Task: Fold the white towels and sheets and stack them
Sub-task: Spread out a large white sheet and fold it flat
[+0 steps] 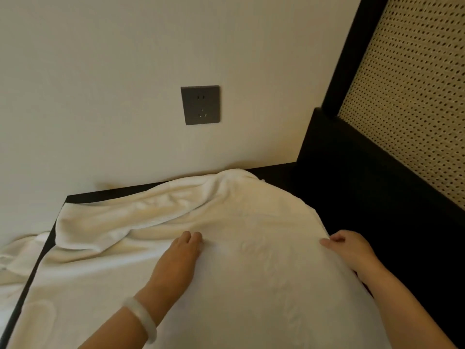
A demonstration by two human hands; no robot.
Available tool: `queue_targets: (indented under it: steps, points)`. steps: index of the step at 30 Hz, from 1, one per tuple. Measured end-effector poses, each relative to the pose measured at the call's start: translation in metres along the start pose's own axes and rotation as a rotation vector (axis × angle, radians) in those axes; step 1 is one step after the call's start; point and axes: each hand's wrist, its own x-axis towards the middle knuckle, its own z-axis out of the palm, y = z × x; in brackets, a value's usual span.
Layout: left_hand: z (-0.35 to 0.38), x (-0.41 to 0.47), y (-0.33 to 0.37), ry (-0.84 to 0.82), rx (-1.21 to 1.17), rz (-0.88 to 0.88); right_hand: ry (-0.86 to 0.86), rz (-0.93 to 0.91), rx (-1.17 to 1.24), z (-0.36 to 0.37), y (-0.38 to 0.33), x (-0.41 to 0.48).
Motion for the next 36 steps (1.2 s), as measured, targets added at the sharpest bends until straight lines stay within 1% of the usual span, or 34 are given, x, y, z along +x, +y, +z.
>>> queue_targets:
  steps: [4, 7, 9, 11, 12, 13, 14, 15, 16, 17, 18, 19, 20, 21, 22, 23, 25, 27, 29, 31, 32, 34, 36]
  points:
    - [-0.006, 0.012, 0.003, 0.027, 0.041, -0.028, 0.057, -0.108, 0.062, 0.005, -0.006, 0.010]
    - [-0.009, 0.019, 0.006, 0.074, 0.075, -0.023, 0.193, -0.120, 0.065, 0.007, -0.004, 0.015]
    - [-0.008, 0.020, 0.008, 0.086, 0.057, -0.017, 0.267, -0.091, -0.001, 0.011, -0.001, 0.012]
    - [-0.004, 0.019, 0.008, 0.040, 0.024, 0.004, 0.293, -0.062, -0.046, 0.016, -0.005, 0.002]
    - [-0.003, 0.016, 0.008, 0.019, 0.035, 0.015, 0.309, -0.066, -0.127, 0.018, -0.009, -0.001]
    - [-0.002, 0.012, 0.006, 0.012, 0.052, 0.030, 0.341, -0.099, -0.266, 0.019, -0.015, -0.004]
    - [-0.001, 0.007, 0.004, 0.011, 0.060, 0.039, 0.388, -0.155, -0.406, 0.022, -0.022, -0.007]
    - [-0.002, 0.001, 0.002, 0.012, 0.062, 0.044, 0.438, -0.243, -0.471, 0.027, -0.032, -0.011]
    - [-0.003, -0.008, -0.001, 0.025, 0.066, 0.056, 0.440, -0.355, -0.467, 0.037, -0.044, -0.017]
    - [-0.004, -0.017, -0.006, 0.057, 0.081, 0.072, 0.395, -0.485, -0.446, 0.049, -0.057, -0.026]
    - [-0.005, -0.026, -0.012, 0.093, 0.119, 0.084, 0.293, -0.622, -0.430, 0.065, -0.067, -0.034]
    - [-0.006, -0.035, -0.019, 0.113, 0.164, 0.073, 0.146, -0.749, -0.451, 0.081, -0.076, -0.042]
    - [-0.009, -0.044, -0.028, 0.120, 0.196, 0.035, 0.007, -0.833, -0.513, 0.097, -0.082, -0.046]
    - [-0.011, -0.054, -0.038, 0.105, 0.214, -0.016, -0.084, -0.845, -0.583, 0.111, -0.084, -0.047]
    - [-0.013, -0.064, -0.048, 0.093, 0.234, -0.061, -0.106, -0.808, -0.657, 0.121, -0.087, -0.045]
    - [-0.016, -0.073, -0.058, 0.078, 0.258, -0.093, -0.087, -0.739, -0.715, 0.127, -0.092, -0.042]
    - [-0.022, -0.087, -0.078, 0.082, 0.249, -0.164, -0.017, -0.632, -0.749, 0.134, -0.111, -0.040]
    - [-0.031, -0.098, -0.097, 0.168, 0.171, -0.305, 0.008, -0.652, -0.711, 0.143, -0.133, -0.044]
    - [-0.044, -0.107, -0.121, 0.324, 0.116, -0.545, -0.042, -0.750, -0.674, 0.159, -0.148, -0.053]
    - [-0.062, -0.113, -0.145, 0.379, -0.002, -0.808, -0.130, -0.814, -0.697, 0.177, -0.154, -0.062]
    - [-0.071, -0.114, -0.156, 0.374, -0.096, -0.895, -0.143, -0.834, -0.714, 0.184, -0.153, -0.065]
    - [-0.089, -0.113, -0.173, 0.319, -0.309, -1.001, -0.090, -0.875, -0.707, 0.194, -0.149, -0.068]
    - [-0.107, -0.112, -0.187, 0.240, -0.608, -1.071, -0.005, -0.914, -0.607, 0.199, -0.143, -0.069]
